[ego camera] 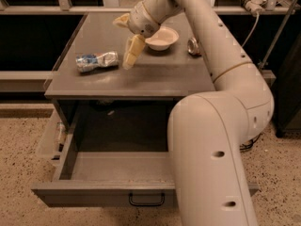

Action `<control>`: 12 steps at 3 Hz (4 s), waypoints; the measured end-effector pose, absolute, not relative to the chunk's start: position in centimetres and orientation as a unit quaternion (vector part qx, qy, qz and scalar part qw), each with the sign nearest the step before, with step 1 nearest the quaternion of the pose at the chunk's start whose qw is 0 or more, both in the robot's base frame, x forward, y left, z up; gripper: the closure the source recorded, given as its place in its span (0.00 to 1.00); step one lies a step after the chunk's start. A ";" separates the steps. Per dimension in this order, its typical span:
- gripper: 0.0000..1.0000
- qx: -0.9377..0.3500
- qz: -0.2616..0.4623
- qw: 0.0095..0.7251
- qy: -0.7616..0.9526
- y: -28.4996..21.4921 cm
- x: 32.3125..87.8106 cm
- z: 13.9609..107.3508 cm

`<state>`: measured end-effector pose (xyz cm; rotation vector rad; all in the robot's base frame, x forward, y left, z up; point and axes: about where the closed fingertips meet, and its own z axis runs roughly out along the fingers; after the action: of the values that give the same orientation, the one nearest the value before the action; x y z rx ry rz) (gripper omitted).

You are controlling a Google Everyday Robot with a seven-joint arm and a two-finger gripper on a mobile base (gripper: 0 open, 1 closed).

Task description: Place redbull can into top drawer

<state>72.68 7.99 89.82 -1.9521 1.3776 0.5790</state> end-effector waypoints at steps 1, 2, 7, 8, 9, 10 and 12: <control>0.00 -0.741 0.239 0.344 0.525 8.8 73.7 88.8; 0.00 -0.734 0.251 0.345 0.529 9.9 74.5 87.8; 0.64 -0.736 0.257 0.317 0.541 12.8 74.9 86.0; 0.88 -0.736 0.257 0.317 0.541 12.8 74.9 86.0; 1.00 -0.736 0.257 0.317 0.541 12.8 74.9 86.0; 1.00 -0.735 0.257 0.317 0.541 12.8 74.9 86.0; 1.00 -0.708 0.253 0.297 0.589 9.2 73.6 87.3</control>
Offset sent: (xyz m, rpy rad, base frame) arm 0.0382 0.0205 -0.0214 0.0634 0.0725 -0.0015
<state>73.55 9.22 87.33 -1.8816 1.5666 0.6732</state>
